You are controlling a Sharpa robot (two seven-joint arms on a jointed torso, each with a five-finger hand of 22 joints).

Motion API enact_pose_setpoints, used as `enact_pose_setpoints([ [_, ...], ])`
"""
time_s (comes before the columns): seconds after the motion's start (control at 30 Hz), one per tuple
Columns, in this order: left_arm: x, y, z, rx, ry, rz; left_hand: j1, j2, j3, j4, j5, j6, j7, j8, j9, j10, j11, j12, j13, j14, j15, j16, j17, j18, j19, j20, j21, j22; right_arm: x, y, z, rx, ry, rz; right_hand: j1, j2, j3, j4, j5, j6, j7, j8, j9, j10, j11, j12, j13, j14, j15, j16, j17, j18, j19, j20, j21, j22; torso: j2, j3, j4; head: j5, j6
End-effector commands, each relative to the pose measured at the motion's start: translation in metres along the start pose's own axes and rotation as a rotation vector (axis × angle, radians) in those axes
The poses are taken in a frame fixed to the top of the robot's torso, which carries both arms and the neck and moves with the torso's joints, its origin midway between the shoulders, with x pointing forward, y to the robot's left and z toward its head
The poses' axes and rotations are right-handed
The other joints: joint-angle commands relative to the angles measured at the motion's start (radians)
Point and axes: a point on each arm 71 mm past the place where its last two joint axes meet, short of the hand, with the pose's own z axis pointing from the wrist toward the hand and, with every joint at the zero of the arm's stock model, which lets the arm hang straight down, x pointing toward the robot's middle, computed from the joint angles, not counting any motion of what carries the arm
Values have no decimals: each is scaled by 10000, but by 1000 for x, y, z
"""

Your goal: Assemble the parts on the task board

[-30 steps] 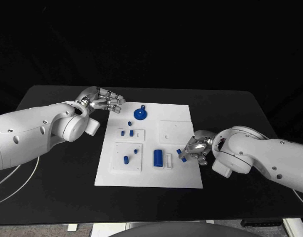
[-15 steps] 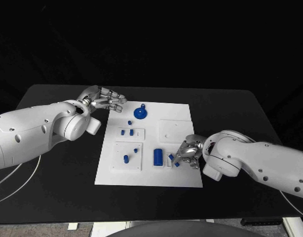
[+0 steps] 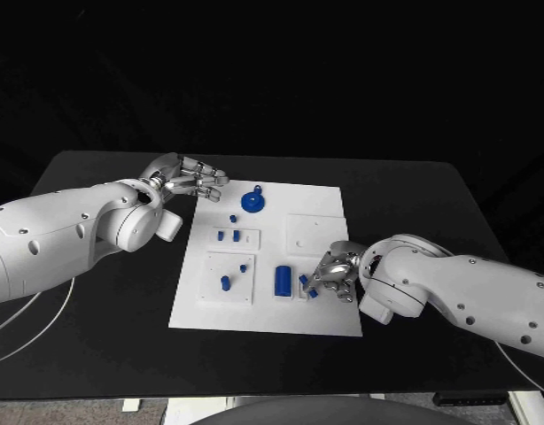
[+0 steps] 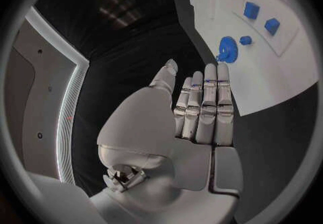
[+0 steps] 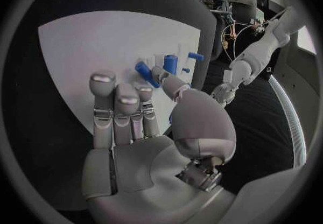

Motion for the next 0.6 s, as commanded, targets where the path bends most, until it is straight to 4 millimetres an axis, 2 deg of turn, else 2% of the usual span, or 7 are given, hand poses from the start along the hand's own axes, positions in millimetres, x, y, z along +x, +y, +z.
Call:
enact_pose_setpoints([
  [0.03, 2, -2, 0, 78, 158, -10, -87, 0, -31, 12, 29, -76, -9, -24, 14, -27, -15, -39, 14, -21, 16, -24, 13, -26, 45, 9, 49, -8, 3, -1, 2, 27, 74, -177, -86, 96, -59, 91, -24, 45, -33, -22, -17, 7, -41, -80, -38, 57, -23, 62, 7, -154, 490, 66, -30, 721, -5, 2, 2, 20, 2],
  [0.27, 2, -1, 0, 65, 152, -8, -96, 6, -38, 16, 29, -75, -11, -25, 14, -25, -16, -37, 14, -22, 18, -24, 15, -26, 47, 11, 49, -25, 5, -1, 3, 102, 307, -356, -168, 75, -244, 248, -81, 30, -55, -22, -22, 4, -49, -96, -70, 52, -29, 44, -4, -171, 486, 58, -56, 716, 3, 1, -8, 24, -16],
  [0.43, 1, -1, 0, 52, 154, -5, -96, 6, -38, 16, 29, -75, -11, -25, 14, -25, -16, -37, 14, -22, 18, -24, 15, -26, 47, 11, 49, -25, 6, 0, 4, 62, 289, -320, -254, 6, -556, 487, -258, 32, -89, -24, -25, 9, -57, -92, -90, 53, -36, 31, -10, -177, 492, 50, -72, 713, 5, 14, 3, 35, -14],
  [0.5, 1, -1, 0, 43, 149, -3, -111, 5, -49, 27, 25, -75, -11, -25, 14, -28, -14, -37, 15, -26, 20, -25, 16, -27, 49, 13, 48, -38, 7, 1, 5, 32, 269, -295, -394, -89, -743, 679, -505, 37, -108, -26, -28, 25, -58, -77, -90, 57, -37, 33, -5, -178, 493, 50, -84, 709, 6, 14, 1, 41, -33],
  [0.6, 1, -1, 0, 35, 146, -1, -111, 5, -49, 27, 25, -75, -11, -25, 14, -28, -14, -37, 15, -26, 20, -25, 16, -27, 49, 13, 48, -38, 7, 1, 5, 9, 270, -293, -388, -209, -931, 906, -635, 41, -118, -27, -31, 30, -56, -71, -97, 58, -38, 41, 6, -184, 495, 47, -77, 711, 8, 14, 0, 43, -39],
])
